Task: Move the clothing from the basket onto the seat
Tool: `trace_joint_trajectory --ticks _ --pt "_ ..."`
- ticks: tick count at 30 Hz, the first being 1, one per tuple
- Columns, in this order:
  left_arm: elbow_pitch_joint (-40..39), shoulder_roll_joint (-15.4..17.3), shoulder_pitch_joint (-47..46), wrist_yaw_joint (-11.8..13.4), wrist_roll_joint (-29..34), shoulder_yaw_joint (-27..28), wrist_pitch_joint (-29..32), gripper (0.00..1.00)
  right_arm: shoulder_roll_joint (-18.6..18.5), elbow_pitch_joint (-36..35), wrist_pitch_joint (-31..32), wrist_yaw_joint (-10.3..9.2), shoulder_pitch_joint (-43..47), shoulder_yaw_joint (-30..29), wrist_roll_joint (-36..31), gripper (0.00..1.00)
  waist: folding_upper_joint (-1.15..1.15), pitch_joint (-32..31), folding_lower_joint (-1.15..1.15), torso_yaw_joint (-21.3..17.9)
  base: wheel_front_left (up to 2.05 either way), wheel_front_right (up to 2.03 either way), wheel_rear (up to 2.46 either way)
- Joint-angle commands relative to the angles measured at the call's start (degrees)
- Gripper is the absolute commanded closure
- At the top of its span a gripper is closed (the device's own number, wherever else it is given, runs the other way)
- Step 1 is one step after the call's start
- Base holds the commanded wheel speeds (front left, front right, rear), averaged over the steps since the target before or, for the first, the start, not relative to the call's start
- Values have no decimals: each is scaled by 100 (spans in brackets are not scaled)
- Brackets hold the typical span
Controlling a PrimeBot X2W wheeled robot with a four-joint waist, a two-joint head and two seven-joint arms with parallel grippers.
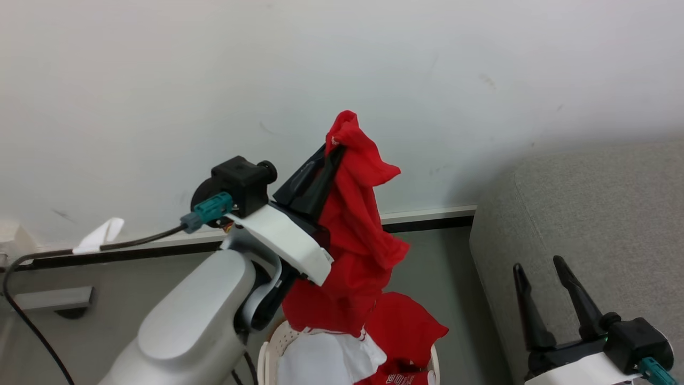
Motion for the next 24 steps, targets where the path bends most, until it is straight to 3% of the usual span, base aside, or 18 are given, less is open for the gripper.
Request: trace_joint_trajectory --ticks 1,7,15,24 --pt "-25 -3 83 21 -23 0 19 100 -24 -19 4 -12 -43 66 31 0 0 2 1 13 0 0 0" --pt "-11 -40 131 36 -53 -69 17 100 -131 -124 5 -12 -176 592 221 0 0 -6 1 93 0 0 0" --pt "150 -199 157 -51 -86 -218 -15 100 -562 48 5 -12 -822 2171 666 0 0 -71 1 259 0 0 0" --pt "249 -431 57 -190 -28 -491 14 100 -688 1259 6 -12 -2038 3715 1010 0 0 -113 1 543 0 0 0"
